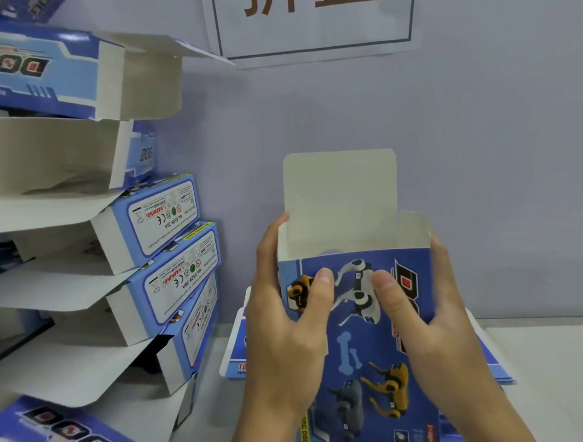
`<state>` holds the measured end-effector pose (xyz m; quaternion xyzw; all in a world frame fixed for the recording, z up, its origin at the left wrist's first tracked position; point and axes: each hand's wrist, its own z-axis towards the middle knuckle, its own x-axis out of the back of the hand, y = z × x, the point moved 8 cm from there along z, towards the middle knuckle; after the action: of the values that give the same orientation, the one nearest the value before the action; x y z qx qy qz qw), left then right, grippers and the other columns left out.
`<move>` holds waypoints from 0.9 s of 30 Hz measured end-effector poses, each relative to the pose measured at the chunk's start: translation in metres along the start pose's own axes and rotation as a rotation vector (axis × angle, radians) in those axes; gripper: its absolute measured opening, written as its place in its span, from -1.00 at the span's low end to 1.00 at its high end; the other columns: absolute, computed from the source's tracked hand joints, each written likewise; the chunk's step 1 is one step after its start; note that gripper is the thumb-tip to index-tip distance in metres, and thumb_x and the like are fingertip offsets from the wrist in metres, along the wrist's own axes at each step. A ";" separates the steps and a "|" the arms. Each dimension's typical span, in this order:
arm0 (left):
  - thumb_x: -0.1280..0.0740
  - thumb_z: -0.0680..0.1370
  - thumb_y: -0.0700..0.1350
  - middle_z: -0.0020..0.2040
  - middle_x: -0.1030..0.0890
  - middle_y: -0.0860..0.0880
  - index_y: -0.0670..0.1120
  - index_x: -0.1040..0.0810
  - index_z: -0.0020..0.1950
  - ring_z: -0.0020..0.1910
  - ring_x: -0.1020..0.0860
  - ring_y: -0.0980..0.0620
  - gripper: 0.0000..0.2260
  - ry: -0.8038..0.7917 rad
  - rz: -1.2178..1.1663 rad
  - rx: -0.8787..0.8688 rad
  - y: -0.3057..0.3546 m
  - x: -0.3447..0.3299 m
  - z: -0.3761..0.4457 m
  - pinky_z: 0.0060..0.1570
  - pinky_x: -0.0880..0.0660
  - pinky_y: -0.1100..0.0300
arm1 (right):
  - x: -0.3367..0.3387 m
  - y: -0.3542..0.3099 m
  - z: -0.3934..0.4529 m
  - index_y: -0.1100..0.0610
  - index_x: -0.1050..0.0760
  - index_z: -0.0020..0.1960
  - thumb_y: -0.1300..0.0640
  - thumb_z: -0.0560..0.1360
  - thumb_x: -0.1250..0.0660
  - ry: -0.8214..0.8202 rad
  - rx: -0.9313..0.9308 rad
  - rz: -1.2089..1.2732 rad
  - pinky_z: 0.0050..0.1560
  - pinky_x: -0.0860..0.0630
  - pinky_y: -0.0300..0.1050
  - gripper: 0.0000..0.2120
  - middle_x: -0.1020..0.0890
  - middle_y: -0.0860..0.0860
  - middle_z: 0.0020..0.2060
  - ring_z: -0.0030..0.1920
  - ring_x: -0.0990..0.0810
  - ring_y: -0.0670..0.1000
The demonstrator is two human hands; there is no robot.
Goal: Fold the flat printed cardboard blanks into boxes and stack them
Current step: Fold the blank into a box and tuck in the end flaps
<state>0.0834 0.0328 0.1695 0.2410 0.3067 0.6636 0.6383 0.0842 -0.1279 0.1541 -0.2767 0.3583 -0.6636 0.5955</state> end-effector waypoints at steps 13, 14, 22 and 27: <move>-0.49 0.35 0.29 -0.12 -0.64 -0.04 0.18 -0.51 0.01 -0.21 -0.68 -0.05 -0.65 0.097 0.082 0.074 -0.008 0.010 0.003 -0.29 -0.64 0.08 | -0.007 0.000 -0.003 -0.31 -0.40 0.30 -0.18 0.40 -0.37 0.007 0.007 0.067 -0.35 -0.61 -0.26 -0.53 -0.69 -0.18 -0.03 -0.09 -0.72 -0.12; -0.45 0.35 0.30 -0.12 -0.64 -0.07 0.18 -0.50 0.01 -0.21 -0.68 -0.07 -0.65 0.086 0.087 0.082 -0.008 0.009 0.003 -0.27 -0.65 0.03 | -0.006 0.000 -0.003 -0.35 -0.42 0.26 -0.16 0.39 -0.36 0.009 0.003 0.079 -0.35 -0.61 -0.27 -0.56 -0.69 -0.18 -0.03 -0.08 -0.72 -0.13; -0.38 0.36 0.30 -0.09 -0.64 -0.07 0.22 -0.49 0.00 -0.18 -0.68 -0.05 -0.70 0.099 0.105 0.069 -0.005 0.008 0.003 -0.23 -0.65 -0.06 | -0.004 0.004 -0.002 -0.26 -0.34 0.38 -0.15 0.40 -0.37 -0.013 -0.024 0.045 -0.35 -0.62 -0.23 -0.44 -0.70 -0.14 -0.01 -0.08 -0.73 -0.06; -0.37 0.36 0.32 -0.03 -0.62 -0.08 0.21 -0.48 0.03 -0.09 -0.67 -0.08 -0.66 0.095 0.111 0.074 -0.004 0.007 0.002 -0.21 -0.65 -0.08 | -0.004 0.001 -0.002 -0.28 -0.46 0.21 -0.13 0.38 -0.35 -0.039 -0.038 0.082 -0.37 -0.63 -0.15 -0.61 -0.70 -0.07 -0.03 -0.08 -0.73 0.01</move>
<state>0.0876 0.0397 0.1674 0.2489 0.3472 0.6969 0.5760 0.0837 -0.1236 0.1520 -0.2861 0.3703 -0.6260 0.6238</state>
